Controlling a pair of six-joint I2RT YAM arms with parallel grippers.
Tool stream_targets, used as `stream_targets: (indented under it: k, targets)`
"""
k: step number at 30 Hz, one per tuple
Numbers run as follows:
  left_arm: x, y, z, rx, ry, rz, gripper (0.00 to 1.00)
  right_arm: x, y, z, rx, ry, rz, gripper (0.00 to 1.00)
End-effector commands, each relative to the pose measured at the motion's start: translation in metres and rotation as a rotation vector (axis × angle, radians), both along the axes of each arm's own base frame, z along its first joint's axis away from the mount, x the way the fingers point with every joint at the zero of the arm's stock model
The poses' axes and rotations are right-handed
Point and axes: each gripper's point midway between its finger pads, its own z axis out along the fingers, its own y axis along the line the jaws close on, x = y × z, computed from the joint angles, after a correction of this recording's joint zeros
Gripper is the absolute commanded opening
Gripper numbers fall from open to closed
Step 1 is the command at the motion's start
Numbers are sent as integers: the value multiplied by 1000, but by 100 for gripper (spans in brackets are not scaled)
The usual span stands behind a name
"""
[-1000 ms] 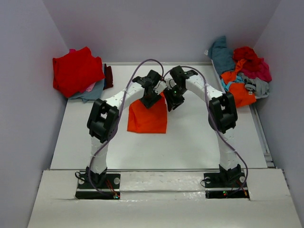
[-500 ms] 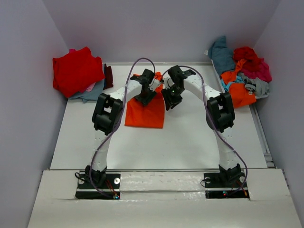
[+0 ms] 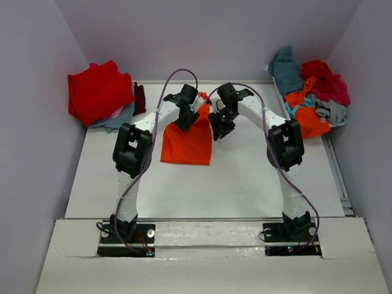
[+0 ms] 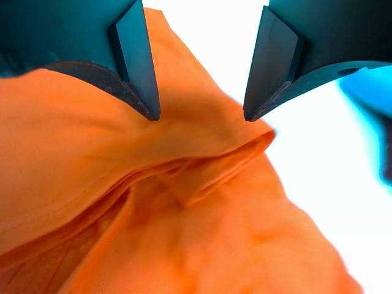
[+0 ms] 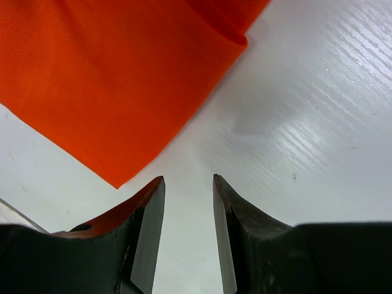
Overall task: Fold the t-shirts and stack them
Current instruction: Fold the tshirt
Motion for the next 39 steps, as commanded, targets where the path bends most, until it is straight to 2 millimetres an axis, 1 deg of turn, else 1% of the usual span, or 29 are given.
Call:
stream_targets:
  k: [1, 2, 3, 4, 5, 7, 9, 10, 11, 14, 15, 19, 21, 22, 24, 25, 26, 27, 28, 29, 31, 32, 34, 35, 38, 39]
  targets:
    - [6, 4, 83, -82, -180, 20, 70, -1, 6, 28, 35, -60, 16, 43]
    - [4, 5, 86, -84, -182, 18, 70, -2, 5, 29, 33, -59, 15, 43]
    - [1, 6, 93, -91, -193, 14, 70, -2, 5, 28, 31, -61, 16, 43]
    - [-3, 9, 91, -82, -186, 4, 70, -3, 4, 29, 30, -58, 16, 44]
    - [-7, 11, 95, -79, -186, 1, 70, -5, 5, 29, 34, -53, 19, 44]
    - [-15, 16, 90, -57, -161, -14, 70, -8, 5, 29, 40, -43, 21, 44]
    - [-22, 23, 91, -37, -152, -16, 70, -9, 3, 27, 30, -39, 18, 44]
    - [-28, 28, 84, -14, -133, -22, 70, -9, 1, 27, 24, -44, 17, 44]
    - [-31, 34, 81, -3, -122, -15, 70, -9, 0, 28, 21, -53, 17, 44]
    - [-48, 40, 68, 13, -67, -28, 70, -10, 0, 30, 23, -54, 17, 44]
    - [-53, 47, 61, 22, -45, -23, 70, -10, 0, 30, 24, -55, 16, 44]
    - [-64, 47, 52, 6, -14, -29, 70, -6, -1, 28, 13, -63, 16, 44]
    - [-63, 43, 53, -16, -23, -28, 70, 1, -3, 27, -5, -91, 6, 44]
    - [-63, 42, 53, -22, -19, -28, 70, 8, -1, 30, -5, -115, 4, 44]
    - [-65, 40, 48, -29, 3, -26, 70, 19, -1, 29, -19, -140, -3, 44]
    - [-65, 40, 48, -31, 6, -27, 70, 25, 1, 32, -19, -159, -9, 44]
    - [-66, 39, 46, -31, 9, -26, 70, 39, 6, 43, 1, -208, -16, 44]
    - [-66, 39, 46, -31, 9, -28, 69, 46, 7, 47, -2, -232, -21, 44]
    - [-66, 40, 46, -30, 9, -29, 70, 52, 10, 42, -5, -235, -24, 44]
    - [-66, 40, 46, -28, 10, -28, 70, 65, 14, 56, 11, -284, -31, 44]
    - [-67, 41, 46, -26, 11, -31, 70, 77, 20, 61, 24, -312, -41, 44]
    - [-69, 41, 45, -24, 18, -32, 69, 86, 25, 65, 43, -333, -46, 44]
    - [-70, 42, 44, -21, 24, -32, 70, 96, 30, 68, 60, -365, -55, 44]
    - [-72, 42, 45, -20, 27, -34, 69, 100, 32, 64, 61, -370, -56, 44]
    - [-70, 47, 49, -17, 16, -26, 69, 113, 37, 64, 77, -416, -58, 44]
    - [-70, 47, 52, -19, 11, -27, 69, 118, 37, 60, 73, -429, -61, 45]
